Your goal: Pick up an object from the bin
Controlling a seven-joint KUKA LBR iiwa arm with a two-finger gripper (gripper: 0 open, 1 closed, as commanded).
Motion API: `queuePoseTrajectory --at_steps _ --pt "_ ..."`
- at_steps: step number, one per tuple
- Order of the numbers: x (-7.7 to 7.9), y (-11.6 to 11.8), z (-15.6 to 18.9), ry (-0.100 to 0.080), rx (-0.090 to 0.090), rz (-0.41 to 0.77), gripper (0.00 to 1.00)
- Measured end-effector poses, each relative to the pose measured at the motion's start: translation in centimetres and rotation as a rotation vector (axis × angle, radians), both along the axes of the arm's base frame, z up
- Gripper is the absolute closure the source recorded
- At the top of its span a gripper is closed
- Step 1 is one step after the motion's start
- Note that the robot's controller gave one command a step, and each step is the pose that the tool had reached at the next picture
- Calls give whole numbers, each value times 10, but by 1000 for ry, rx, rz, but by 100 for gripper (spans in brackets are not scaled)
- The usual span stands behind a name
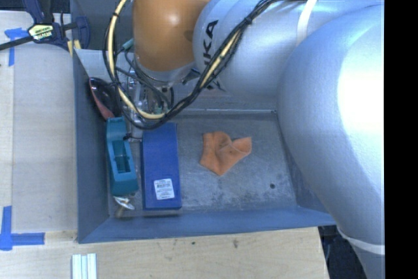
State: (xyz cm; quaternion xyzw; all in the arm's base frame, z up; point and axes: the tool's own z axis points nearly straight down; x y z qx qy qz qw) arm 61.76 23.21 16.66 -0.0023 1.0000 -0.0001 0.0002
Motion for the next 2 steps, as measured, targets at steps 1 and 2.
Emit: queuePoseTrajectory --at_steps 1,2 --pt "5 -12 -48 -5 2 26 0" --pt "-1 -1 -81 -7 -10 12 0"
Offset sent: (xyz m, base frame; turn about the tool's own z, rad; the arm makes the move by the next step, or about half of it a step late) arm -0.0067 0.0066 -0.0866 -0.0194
